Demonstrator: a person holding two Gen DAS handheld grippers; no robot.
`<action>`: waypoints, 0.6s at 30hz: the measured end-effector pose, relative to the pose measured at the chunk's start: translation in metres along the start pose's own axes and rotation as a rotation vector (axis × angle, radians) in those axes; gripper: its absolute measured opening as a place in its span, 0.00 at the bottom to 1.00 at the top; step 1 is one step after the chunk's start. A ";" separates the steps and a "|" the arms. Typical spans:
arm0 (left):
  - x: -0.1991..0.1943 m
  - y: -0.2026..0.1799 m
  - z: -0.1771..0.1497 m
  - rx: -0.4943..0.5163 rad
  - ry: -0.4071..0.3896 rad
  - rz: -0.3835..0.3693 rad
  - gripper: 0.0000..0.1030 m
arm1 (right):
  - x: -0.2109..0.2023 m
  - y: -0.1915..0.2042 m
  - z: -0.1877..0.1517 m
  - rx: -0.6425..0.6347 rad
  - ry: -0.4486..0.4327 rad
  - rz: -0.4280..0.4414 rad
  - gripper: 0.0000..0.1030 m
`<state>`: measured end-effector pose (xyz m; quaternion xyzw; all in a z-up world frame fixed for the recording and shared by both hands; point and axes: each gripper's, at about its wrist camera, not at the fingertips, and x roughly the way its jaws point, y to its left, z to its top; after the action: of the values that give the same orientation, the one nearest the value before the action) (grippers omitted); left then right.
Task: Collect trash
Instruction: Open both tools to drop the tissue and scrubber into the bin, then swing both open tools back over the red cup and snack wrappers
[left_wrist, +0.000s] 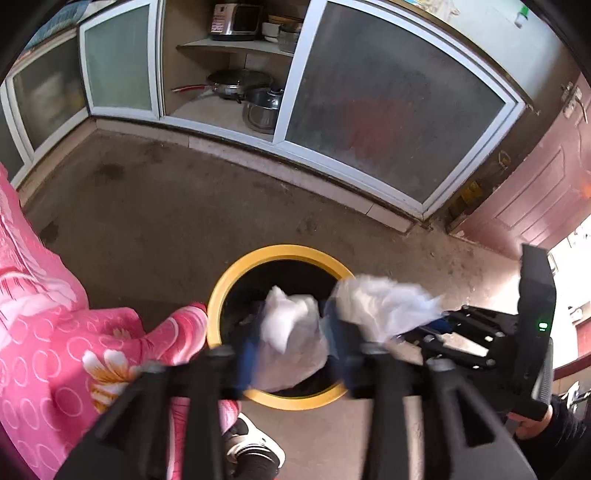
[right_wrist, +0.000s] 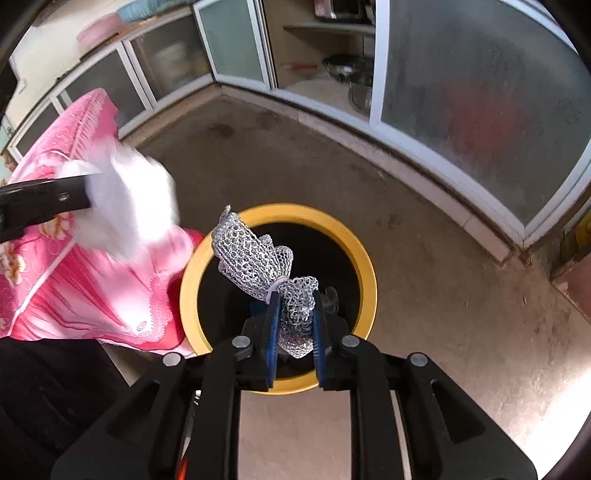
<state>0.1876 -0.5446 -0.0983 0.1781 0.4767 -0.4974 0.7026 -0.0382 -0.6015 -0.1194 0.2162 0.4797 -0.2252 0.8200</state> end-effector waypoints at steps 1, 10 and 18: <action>-0.003 0.004 -0.002 -0.018 -0.013 0.000 0.75 | 0.001 -0.003 -0.001 0.016 -0.003 0.002 0.65; -0.060 0.026 -0.008 -0.199 -0.149 -0.081 0.87 | -0.035 -0.032 -0.025 0.100 -0.066 -0.062 0.75; -0.207 0.039 -0.042 -0.127 -0.448 0.031 0.92 | -0.112 -0.009 -0.013 0.064 -0.261 -0.029 0.81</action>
<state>0.1906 -0.3872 0.0479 0.0259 0.3362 -0.4826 0.8083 -0.1011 -0.5830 -0.0277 0.2038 0.3646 -0.2785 0.8649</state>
